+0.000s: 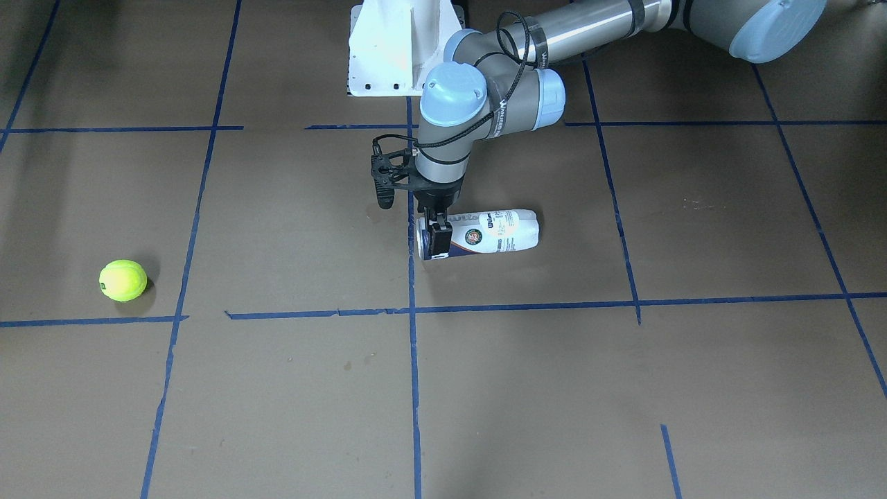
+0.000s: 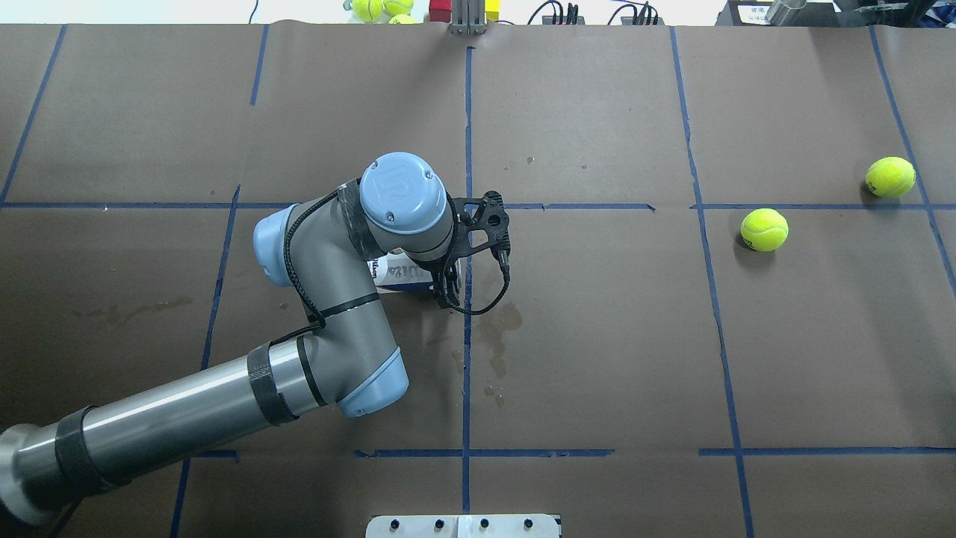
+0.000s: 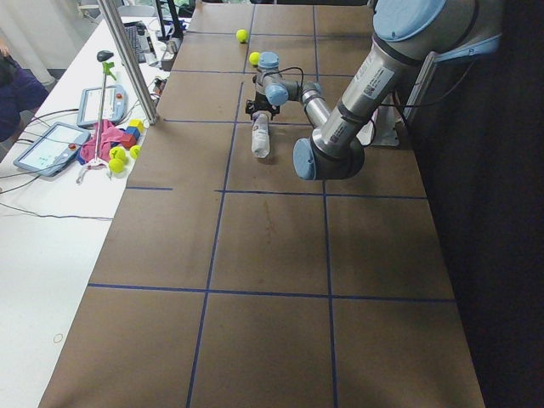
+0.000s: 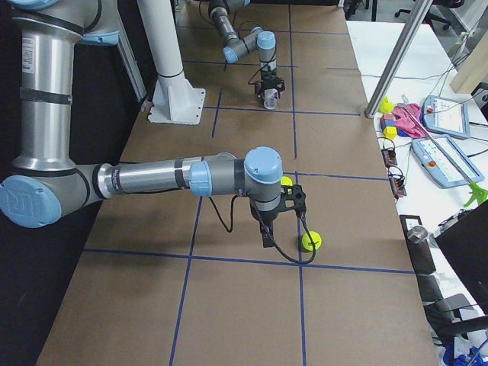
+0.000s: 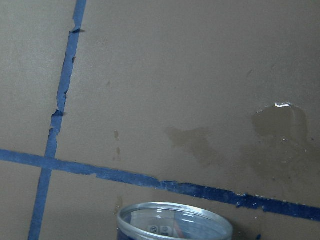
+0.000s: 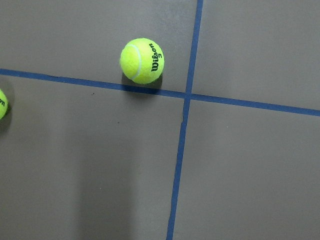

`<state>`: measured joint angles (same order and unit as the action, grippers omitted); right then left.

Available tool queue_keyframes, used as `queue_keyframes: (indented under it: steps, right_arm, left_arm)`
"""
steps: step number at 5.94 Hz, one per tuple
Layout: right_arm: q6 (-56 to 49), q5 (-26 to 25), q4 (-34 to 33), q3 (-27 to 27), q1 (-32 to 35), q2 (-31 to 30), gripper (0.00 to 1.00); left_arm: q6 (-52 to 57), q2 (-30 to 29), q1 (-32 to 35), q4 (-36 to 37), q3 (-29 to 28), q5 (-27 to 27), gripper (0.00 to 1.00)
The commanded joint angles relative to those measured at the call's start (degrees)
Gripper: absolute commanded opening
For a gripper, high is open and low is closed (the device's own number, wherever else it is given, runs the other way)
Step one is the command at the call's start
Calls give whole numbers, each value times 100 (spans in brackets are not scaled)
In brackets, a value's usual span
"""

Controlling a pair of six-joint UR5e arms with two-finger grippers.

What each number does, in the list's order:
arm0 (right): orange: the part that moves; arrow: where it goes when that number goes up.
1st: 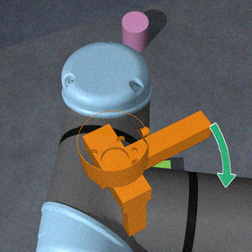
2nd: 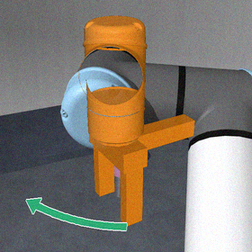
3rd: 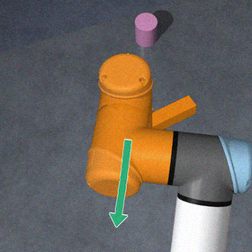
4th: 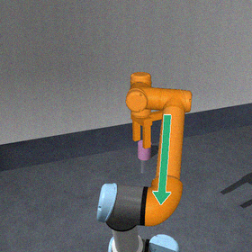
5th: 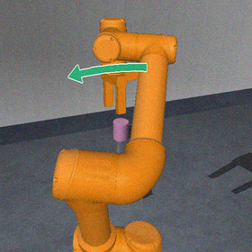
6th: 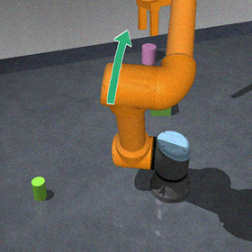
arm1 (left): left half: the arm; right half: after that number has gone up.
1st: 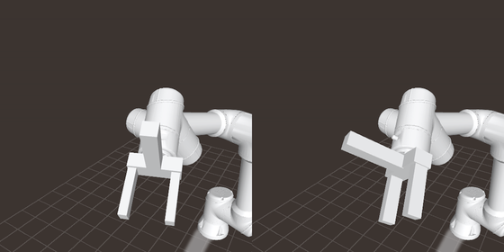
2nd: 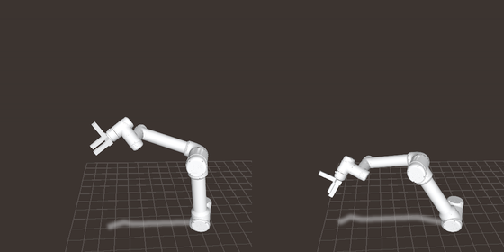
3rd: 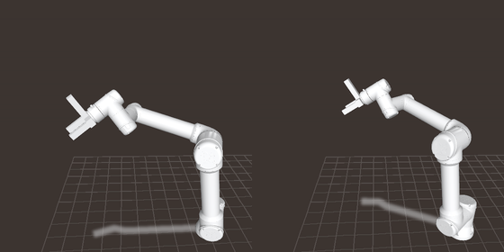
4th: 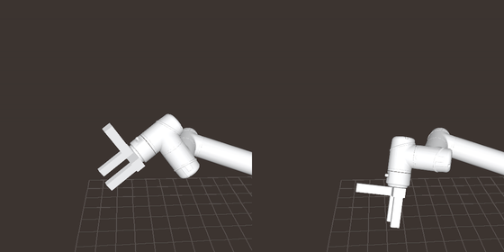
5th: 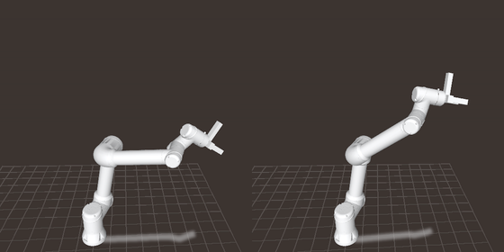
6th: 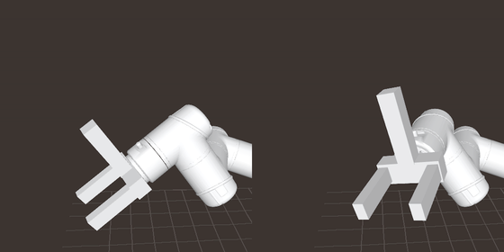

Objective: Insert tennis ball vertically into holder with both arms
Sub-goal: 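Hold the white cup with the left gripper and lift it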

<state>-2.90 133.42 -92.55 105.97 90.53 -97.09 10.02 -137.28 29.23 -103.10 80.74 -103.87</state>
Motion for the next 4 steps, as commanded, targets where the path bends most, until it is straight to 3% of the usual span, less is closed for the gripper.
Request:
queue_keyframes:
  steps: [1,3,4]
  right_arm:
    - [0,0,0,-6,0,-3,100]
    - [0,0,0,-6,0,-3,100]
    - [0,0,0,-6,0,-3,100]
  left_arm:
    - [0,-1,-31,-280,-259,60,100]
    - [0,0,-31,-281,-260,60,100]
    - [-35,-1,-31,-272,-252,60,85]
